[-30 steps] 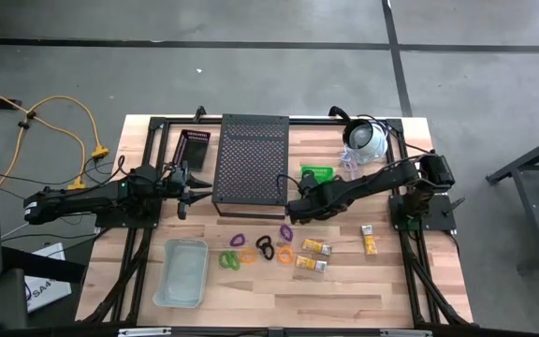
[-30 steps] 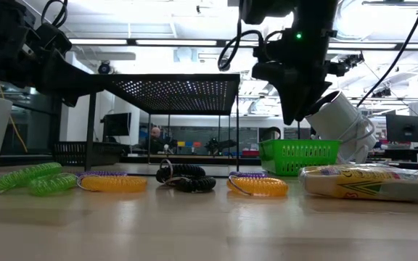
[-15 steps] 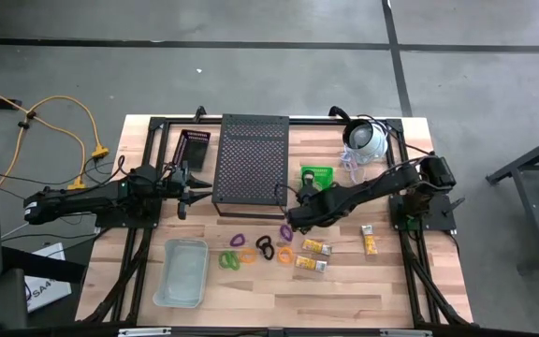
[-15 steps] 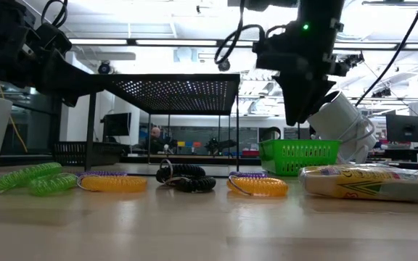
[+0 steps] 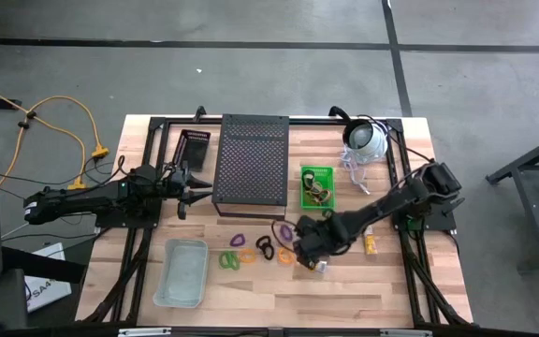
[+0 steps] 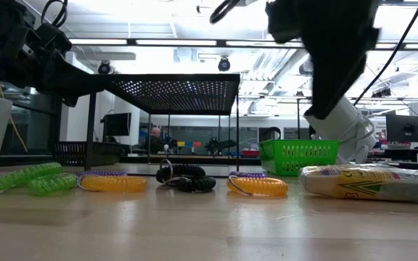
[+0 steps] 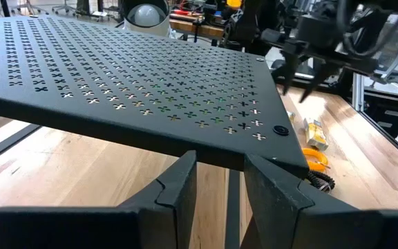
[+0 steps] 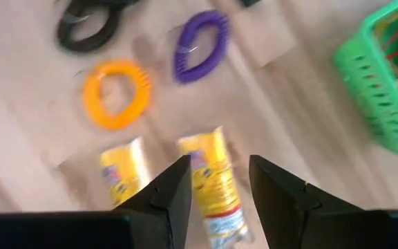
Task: Pick & Place Office Desk Supplies
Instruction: Put the top right crayon box into the black basket
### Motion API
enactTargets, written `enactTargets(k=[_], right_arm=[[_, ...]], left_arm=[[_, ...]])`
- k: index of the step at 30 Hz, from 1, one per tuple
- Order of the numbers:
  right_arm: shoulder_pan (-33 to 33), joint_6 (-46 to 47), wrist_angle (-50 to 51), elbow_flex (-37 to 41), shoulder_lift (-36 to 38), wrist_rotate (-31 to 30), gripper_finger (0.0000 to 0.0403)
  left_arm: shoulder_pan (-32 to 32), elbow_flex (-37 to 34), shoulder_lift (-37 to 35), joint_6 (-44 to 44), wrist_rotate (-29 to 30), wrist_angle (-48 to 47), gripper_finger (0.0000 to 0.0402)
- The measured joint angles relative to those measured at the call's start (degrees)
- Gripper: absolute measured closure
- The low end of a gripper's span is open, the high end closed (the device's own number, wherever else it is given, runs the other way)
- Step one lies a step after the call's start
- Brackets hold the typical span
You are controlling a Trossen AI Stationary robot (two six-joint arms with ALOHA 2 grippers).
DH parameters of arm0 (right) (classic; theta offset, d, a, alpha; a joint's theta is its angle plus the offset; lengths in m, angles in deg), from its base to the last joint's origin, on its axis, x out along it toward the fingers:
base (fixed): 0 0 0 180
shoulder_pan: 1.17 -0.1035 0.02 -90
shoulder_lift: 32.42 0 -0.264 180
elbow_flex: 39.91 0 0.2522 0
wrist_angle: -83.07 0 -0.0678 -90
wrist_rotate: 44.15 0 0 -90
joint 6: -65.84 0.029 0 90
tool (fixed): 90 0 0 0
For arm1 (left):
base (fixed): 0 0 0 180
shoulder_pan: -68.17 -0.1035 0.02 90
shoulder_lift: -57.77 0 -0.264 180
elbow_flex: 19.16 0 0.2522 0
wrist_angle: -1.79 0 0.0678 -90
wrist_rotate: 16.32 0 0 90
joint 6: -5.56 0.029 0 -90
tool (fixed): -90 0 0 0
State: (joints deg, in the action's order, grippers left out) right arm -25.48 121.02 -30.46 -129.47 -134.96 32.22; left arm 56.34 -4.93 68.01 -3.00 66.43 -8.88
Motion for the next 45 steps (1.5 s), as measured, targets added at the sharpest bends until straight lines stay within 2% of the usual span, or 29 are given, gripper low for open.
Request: enactTargets(k=[6, 13, 20, 26, 33, 39, 45], right_arm=[[-3.86, 0.05, 0.02, -0.01, 0.0, 0.11, 0.0269], [-5.02, 0.36, 1.1, 0.0, 0.0, 0.2, 0.0269], [-7.08, 8.72, 7.08, 0.0, 0.0, 0.37, 0.0269], [-9.0, 10.51, 7.56, 0.0, 0.0, 0.35, 0.0269], [-9.63, 22.25, 12.87, -0.01, 0.0, 1.17, 0.0269], [-9.56, 40.27, 21.09, 0.0, 0.0, 8.41, 0.0269], [-10.57, 44.98, 26.59, 0.0, 0.0, 11.25, 0.0269]], left_arm=[[0.01, 0.0, -0.02, 0.0, 0.0, 0.0, 0.0284], [-0.01, 0.0, 0.0, 0.0, 0.02, 0.0, 0.0284], [0.01, 0.0, 0.0, 0.0, 0.0, 0.0, 0.0284], [-0.01, 0.0, -0.01, 0.0, 0.01, 0.0, 0.0284], [-0.01, 0.0, -0.02, 0.0, 0.0, 0.0, 0.0284], [-0.01, 0.0, -0.01, 0.0, 0.02, 0.0, 0.0284], [0.0, 0.0, -0.01, 0.0, 0.01, 0.0, 0.0284]])
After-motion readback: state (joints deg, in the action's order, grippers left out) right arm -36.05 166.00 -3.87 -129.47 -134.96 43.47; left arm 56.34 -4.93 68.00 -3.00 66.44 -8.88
